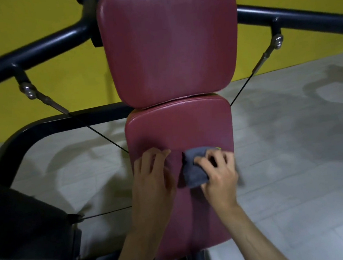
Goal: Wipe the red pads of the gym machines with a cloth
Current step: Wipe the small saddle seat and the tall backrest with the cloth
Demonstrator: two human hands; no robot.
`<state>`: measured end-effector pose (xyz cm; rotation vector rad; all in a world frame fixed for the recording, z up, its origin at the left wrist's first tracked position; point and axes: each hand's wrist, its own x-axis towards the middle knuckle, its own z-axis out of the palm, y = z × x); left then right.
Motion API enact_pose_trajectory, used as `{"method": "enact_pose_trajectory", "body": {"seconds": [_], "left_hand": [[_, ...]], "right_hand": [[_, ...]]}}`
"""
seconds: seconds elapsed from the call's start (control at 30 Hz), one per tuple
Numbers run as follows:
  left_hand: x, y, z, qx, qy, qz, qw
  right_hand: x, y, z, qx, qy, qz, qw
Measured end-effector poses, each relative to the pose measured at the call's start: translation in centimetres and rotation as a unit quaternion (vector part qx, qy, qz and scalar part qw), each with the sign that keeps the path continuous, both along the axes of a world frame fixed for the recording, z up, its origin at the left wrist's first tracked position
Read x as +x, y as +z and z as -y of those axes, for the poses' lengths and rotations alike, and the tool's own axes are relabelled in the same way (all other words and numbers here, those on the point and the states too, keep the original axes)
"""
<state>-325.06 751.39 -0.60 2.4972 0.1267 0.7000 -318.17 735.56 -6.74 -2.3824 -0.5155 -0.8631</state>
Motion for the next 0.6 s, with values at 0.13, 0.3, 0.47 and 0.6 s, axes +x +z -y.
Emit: {"method": "enact_pose_trajectory", "body": {"seconds": [0.13,0.3,0.47,0.6], "left_hand": [[-0.1,-1.7,1.2,0.050,-0.005,-0.022,0.998],[-0.2,-2.3,2.5,0.086,0.016,-0.057,0.995],[0.1,-2.0,3.4,0.074,0.034,-0.079,0.994],[0.4,-1.9,3.6,0.068,0.038,-0.080,0.994]], "right_hand": [[-2.8,-5.8,2.1,-0.051,0.008,-0.074,0.996],[-1.3,-1.5,2.6,-0.003,0.000,-0.070,0.998],[4.0,9.9,0.6,0.100,-0.025,0.034,0.994],[6.5,15.0,-0.8,0.136,-0.039,0.082,0.987]]}}
